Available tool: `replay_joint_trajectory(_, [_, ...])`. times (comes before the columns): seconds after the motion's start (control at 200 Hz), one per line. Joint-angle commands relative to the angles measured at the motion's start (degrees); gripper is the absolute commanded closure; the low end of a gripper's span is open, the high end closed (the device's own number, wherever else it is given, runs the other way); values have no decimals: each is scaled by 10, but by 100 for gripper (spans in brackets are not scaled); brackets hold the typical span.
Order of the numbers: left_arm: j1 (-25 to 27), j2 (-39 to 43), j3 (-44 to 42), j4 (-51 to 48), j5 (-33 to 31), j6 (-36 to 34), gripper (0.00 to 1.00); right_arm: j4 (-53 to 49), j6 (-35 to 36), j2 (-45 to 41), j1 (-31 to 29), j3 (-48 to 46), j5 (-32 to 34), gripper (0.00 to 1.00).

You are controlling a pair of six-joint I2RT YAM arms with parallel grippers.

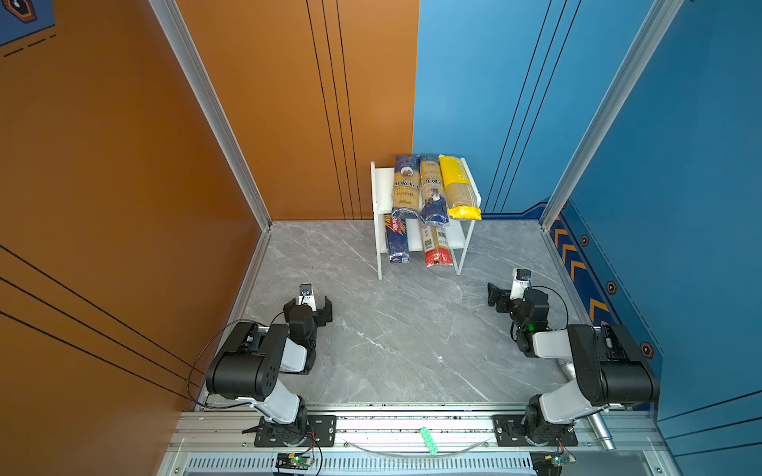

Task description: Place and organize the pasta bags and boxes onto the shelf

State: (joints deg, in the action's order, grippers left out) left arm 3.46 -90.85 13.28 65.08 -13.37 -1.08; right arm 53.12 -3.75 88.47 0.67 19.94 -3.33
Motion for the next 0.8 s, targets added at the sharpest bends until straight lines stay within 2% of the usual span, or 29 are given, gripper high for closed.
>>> replay_joint_trajectory(0.0, [6, 11, 37, -27, 1, -6, 2, 2, 10, 2, -4, 9, 14, 5])
replay_joint_trajectory(0.165, [-6, 10, 84, -116, 5, 6, 2, 2, 9, 2, -4, 9, 14, 2])
replay_joint_trajectory(0.721, [-12, 12, 82, -116, 16, 11, 2, -2, 6, 3, -4, 11, 24, 0])
replay_joint_trajectory(0.791, [-13, 13, 82, -116, 16, 11, 2, -4, 2, 2, -6, 11, 42, 0])
